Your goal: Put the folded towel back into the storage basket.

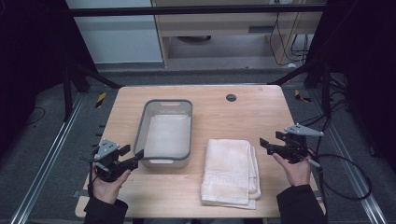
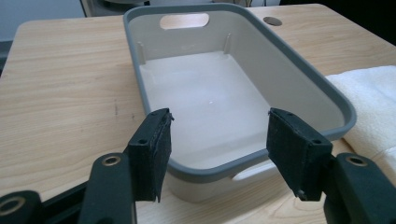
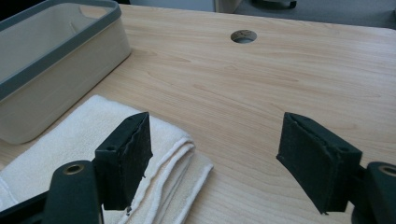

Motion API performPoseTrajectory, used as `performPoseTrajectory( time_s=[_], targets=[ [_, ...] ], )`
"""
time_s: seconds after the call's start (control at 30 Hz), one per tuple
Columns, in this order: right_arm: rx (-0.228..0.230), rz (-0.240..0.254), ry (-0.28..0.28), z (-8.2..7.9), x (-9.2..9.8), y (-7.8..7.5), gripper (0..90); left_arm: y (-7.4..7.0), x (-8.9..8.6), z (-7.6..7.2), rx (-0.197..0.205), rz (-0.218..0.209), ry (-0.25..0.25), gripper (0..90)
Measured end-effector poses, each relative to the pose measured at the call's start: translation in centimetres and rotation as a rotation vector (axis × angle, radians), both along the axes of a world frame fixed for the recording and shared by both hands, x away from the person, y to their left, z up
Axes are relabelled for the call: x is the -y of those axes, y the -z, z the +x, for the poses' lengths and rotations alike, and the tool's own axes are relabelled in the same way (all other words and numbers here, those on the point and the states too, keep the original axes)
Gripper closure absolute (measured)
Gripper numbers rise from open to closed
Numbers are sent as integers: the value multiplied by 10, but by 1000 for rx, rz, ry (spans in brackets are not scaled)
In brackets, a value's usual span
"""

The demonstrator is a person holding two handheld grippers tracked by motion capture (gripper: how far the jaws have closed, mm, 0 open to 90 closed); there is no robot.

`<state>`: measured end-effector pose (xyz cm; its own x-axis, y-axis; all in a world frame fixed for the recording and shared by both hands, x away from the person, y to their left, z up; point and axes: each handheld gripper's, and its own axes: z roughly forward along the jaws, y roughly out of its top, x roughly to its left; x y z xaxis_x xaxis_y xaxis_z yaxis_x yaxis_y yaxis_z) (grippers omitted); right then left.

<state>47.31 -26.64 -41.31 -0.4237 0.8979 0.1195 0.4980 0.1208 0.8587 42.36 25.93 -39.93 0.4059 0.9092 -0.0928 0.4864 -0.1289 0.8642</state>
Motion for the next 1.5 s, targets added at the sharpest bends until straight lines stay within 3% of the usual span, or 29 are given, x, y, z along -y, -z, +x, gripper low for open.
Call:
performPoseTrajectory(
  time_s=[0.67,0.97,1.3,1.4,1.5],
  targets=[
    [-25,-3,-29,6,-14,4,235,-5,53,-1,3,7,130,395],
    [-45,-25,-45,7,-22,10,230,2,83,-6,-16,28,196,390],
    [-56,-41,-50,5,-24,17,221,12,101,-12,-31,55,239,384],
    [-69,1,-48,4,-21,21,222,16,106,-14,-41,71,252,383],
    [-78,-13,-37,4,-19,23,215,20,111,-15,-47,75,260,382]
  ],
)
